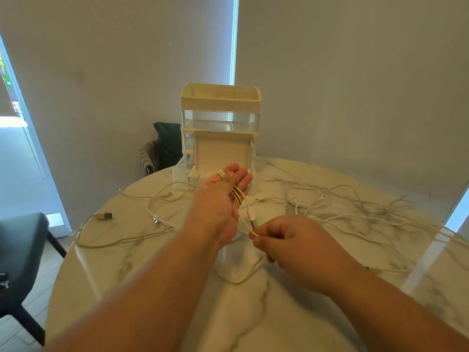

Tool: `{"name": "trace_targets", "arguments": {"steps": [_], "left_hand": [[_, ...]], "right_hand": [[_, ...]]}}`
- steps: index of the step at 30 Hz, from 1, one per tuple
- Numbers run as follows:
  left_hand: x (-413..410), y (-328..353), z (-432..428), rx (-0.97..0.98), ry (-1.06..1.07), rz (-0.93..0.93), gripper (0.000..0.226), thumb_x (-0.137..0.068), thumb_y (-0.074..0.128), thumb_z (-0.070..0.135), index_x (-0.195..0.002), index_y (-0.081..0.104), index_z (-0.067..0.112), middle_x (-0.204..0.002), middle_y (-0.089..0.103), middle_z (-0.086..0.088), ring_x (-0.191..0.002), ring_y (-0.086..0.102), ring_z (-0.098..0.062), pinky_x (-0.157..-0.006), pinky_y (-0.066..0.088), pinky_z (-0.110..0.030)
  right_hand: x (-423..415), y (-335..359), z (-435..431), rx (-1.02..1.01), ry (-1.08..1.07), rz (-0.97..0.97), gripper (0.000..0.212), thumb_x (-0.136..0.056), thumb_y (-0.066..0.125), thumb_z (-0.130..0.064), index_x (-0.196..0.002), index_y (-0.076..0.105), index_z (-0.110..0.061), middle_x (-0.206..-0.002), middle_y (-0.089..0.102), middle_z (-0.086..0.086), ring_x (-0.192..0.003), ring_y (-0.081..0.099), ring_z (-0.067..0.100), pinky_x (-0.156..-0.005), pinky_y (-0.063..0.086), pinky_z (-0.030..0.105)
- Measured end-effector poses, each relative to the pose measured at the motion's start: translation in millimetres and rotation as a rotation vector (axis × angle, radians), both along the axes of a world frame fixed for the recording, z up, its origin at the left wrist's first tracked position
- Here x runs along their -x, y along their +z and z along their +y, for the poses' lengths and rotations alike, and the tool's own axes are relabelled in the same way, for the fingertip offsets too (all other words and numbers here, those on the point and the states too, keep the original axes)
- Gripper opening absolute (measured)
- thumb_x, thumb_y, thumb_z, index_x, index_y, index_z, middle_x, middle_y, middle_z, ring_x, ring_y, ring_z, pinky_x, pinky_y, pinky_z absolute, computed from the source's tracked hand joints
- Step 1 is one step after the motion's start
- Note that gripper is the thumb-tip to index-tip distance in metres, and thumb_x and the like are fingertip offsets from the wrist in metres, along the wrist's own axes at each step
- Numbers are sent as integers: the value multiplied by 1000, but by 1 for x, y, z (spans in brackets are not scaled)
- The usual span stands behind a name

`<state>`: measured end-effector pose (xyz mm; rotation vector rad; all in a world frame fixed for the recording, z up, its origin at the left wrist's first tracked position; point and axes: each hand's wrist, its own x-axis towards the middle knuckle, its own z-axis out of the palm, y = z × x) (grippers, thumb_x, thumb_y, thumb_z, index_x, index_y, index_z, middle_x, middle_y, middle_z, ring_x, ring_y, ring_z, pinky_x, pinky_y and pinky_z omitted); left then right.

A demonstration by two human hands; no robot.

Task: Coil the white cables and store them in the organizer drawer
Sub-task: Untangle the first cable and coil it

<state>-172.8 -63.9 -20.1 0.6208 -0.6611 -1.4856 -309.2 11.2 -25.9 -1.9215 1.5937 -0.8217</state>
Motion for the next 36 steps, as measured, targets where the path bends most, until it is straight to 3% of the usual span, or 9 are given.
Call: {"name": "trace_targets", "arguments": {"steps": [6,9,12,16,22,24,27,31,36], "left_hand": [[-2,2,-3,-151,72,113,32,-105,36,10,-133,49,0,-130,60,-18,-117,61,-27,-92,48,-33],[-2,4,1,-106,88,73,28,-104,41,9,-127,54,2,-124,65,-16,-112,65,-25,-87,52,-30],[2,5,10,73,79,-173,15,-98,53,8,-107,65,7,-103,74,-12,-94,73,-21,-83,58,-28],[11,-4,18,362,58,-685,21,-98,52,6,-105,70,15,-89,75,-2,-77,69,-13,-78,58,-28],[9,1,21,366,-41,-852,22,-101,49,15,-99,70,15,-85,72,1,-71,64,-6,-61,48,-20],[9,-1,21,349,-79,-940,22,-101,50,22,-100,71,15,-90,72,0,-82,68,-12,-71,53,-28],[7,0,24,366,-152,-997,37,-101,45,35,-97,68,6,-89,70,-14,-86,67,-23,-85,55,-38],[2,0,30,706,-143,-1370,21,-98,48,6,-96,67,16,-86,60,7,-76,60,0,-71,50,-12],[0,2,30,786,-327,-1367,20,-101,47,11,-105,67,14,-93,59,3,-84,59,-5,-85,53,-21]], "right_hand": [[0,-1,1,37,45,32,12,-91,64,-37,-95,75,-36,-83,73,-3,-72,63,12,-69,48,25],[-1,-2,1,90,46,66,14,-92,63,-35,-98,75,-36,-89,73,-5,-80,64,8,-75,48,24],[2,3,0,215,-13,75,14,-93,63,-33,-93,76,-30,-85,72,-9,-82,61,2,-74,47,21],[5,5,-3,377,-60,183,13,-92,62,-29,-86,73,-27,-76,65,-13,-86,54,2,-66,39,18],[7,10,0,498,-44,215,14,-92,60,-27,-88,72,-32,-66,51,-22,-75,51,0,-62,35,17],[6,11,1,501,-39,256,14,-91,60,-27,-83,71,-32,-64,51,-17,-71,50,2,-62,34,21],[9,16,2,509,-52,212,15,-86,65,-24,-83,75,-34,-63,54,-24,-74,52,-7,-63,34,10],[18,22,1,522,-119,201,14,-82,68,-22,-75,75,-33,-70,60,-19,-83,54,-1,-65,38,11],[25,25,-2,529,-137,189,12,-79,71,-21,-76,75,-32,-71,59,-16,-87,53,-2,-67,37,5]]}}
